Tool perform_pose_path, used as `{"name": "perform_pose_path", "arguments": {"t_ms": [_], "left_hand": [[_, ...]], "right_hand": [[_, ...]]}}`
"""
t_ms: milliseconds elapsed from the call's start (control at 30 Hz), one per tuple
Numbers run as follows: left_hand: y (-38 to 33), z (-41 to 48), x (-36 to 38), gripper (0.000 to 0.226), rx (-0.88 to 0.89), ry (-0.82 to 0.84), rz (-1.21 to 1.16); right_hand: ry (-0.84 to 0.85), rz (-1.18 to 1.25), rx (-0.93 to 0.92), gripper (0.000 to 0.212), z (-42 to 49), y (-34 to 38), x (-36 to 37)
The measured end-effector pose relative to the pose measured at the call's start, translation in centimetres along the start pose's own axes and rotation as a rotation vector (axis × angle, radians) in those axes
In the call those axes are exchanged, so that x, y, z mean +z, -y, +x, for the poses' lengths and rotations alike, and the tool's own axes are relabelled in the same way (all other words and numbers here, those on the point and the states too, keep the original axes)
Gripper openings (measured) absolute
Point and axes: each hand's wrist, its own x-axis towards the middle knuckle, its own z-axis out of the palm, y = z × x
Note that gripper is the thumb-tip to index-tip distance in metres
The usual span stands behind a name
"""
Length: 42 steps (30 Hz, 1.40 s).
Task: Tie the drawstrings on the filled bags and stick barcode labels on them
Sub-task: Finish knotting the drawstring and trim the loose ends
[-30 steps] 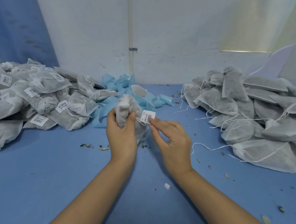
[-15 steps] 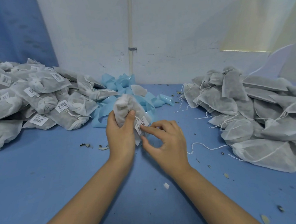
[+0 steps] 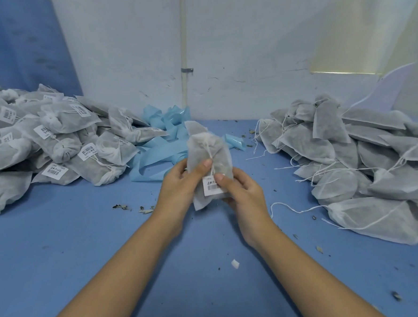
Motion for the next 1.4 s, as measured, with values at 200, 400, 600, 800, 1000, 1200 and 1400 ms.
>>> {"name": "perform_pose_path", "arguments": {"t_ms": [200, 400, 600, 800, 1000, 1200, 1400], "left_hand": [[0.8, 0.0, -0.2, 0.021, -0.105, 0.095, 0.111], [0.5, 0.0, -0.2, 0.019, -0.285, 0.141, -0.174], [0.3, 0.2, -0.7, 0.028, -0.257, 0.185, 0.001], [-0.5, 0.2, -1.0, 0.022, -0.269, 0.211, 0.180], [-2.9, 2.2, -2.3, 0.080, 0.044, -0.025, -0.555], [-2.0, 1.1, -2.1, 0.046, -0.033, 0.100, -0.211], [-1.5, -0.1, 1.5, 0.027, -0.013, 0.171, 0.185]], "right_hand": [[-0.088, 0.120, 0.010, 0.040, 0.2, 0.3, -0.1], [-0.039, 0.306, 0.059, 0.025, 0.3, 0.8, 0.0], [-0.088, 0.306, 0.074, 0.013, 0.3, 0.4, 0.1], [-0.149, 0.195, 0.113, 0.013, 0.7, 0.1, -0.3], [-0.194, 0.177, 0.198, 0.021, 1.0, -0.1, -0.9], [-0.158, 0.180, 0.206, 0.005, 1.1, -0.4, -0.9], [-0.140, 0.251, 0.221, 0.013, 1.4, -0.2, -1.5]]}}
